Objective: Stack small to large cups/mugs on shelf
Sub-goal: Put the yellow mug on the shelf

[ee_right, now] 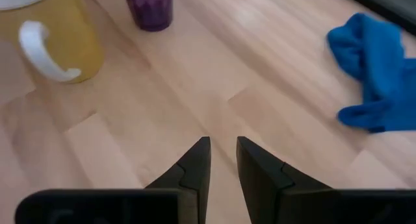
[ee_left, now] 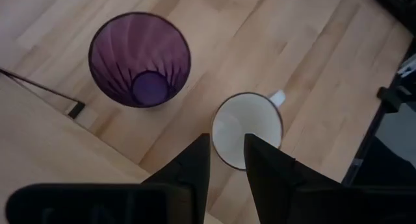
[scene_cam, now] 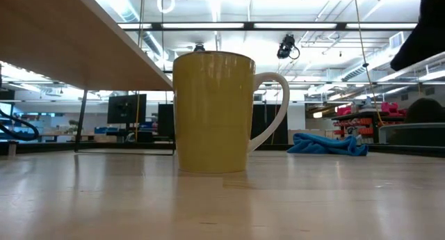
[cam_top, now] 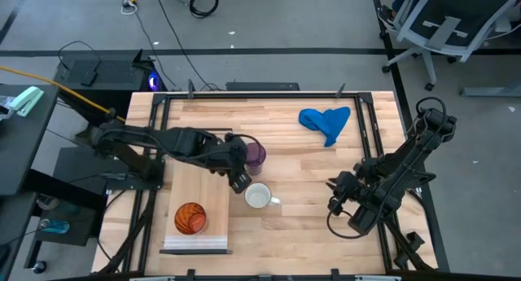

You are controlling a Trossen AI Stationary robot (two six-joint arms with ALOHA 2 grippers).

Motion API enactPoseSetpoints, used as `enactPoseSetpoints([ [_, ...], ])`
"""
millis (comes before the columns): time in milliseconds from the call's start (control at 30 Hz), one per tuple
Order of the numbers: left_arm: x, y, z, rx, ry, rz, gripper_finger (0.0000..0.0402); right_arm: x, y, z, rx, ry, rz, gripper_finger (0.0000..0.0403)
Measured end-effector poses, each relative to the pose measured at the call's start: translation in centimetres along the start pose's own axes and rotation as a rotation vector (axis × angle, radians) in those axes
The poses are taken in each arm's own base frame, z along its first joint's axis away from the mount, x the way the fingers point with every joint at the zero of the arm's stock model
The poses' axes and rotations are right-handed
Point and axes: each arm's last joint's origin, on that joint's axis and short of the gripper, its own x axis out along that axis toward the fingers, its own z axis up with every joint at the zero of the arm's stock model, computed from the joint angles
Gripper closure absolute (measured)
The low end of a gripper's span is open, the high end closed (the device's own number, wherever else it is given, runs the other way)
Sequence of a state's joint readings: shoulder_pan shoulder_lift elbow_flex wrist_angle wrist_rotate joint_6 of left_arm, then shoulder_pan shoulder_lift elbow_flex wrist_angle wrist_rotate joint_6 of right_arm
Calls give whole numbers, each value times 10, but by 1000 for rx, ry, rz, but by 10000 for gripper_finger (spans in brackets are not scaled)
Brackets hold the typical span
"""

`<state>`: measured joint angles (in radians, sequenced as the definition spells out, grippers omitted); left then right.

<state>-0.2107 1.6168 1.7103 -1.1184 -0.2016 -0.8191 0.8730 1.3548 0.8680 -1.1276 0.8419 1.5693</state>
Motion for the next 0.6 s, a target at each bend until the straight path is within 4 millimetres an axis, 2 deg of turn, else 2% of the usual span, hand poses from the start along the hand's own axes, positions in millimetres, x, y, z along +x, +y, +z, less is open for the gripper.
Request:
enactPoseSetpoints([
  [133,1,1,1,-22,4,4,299,-2,-7,4,-19,-39,-19,320],
  [300,1,1,1,-64,5,3,299,-16,-24,21,36,-139,51,320],
  [433,3,0,1,-82,4,0,301,-21,-53,29,85,-247,103,320],
  [600,7,-2,1,-89,8,6,303,-10,-90,18,186,-307,214,320],
])
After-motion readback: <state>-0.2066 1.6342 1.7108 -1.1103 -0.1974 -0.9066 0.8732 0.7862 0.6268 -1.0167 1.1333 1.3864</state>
